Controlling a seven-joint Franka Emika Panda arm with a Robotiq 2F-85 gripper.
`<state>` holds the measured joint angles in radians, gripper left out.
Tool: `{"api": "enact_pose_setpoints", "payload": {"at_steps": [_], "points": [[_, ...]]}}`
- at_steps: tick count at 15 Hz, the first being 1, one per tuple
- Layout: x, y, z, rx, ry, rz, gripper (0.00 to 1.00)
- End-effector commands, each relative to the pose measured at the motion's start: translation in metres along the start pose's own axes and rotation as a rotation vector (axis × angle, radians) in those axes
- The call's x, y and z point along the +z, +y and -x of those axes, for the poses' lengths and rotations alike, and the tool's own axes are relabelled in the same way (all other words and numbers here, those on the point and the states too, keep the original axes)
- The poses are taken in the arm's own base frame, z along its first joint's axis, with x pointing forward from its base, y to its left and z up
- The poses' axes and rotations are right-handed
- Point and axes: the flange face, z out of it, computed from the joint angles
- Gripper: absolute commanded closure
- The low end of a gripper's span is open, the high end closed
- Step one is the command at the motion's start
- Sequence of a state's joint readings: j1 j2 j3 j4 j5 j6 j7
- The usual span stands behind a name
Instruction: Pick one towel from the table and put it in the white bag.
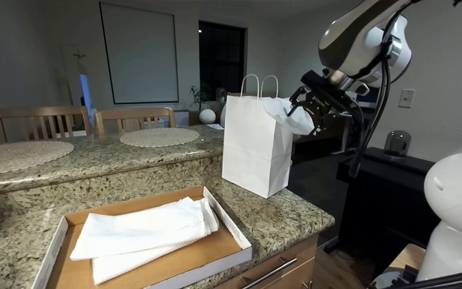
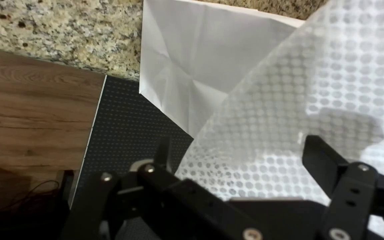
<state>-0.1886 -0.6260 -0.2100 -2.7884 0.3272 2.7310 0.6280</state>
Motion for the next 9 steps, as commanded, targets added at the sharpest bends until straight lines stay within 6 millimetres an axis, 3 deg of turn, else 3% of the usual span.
{"api": "enact_pose_setpoints", "payload": {"at_steps": [1,7,8,9], "points": [[0.022,0.006,-0.005,-0.019,-0.005,-0.034,0.00],[0.046,0.005,0.005,-0.030,0.028,-0.124,0.00],[0.046,0.004,0.008,-0.036,0.036,-0.144,0.25],[0.048,0.005,0.010,-0.044,0.051,-0.149,0.26]]}}
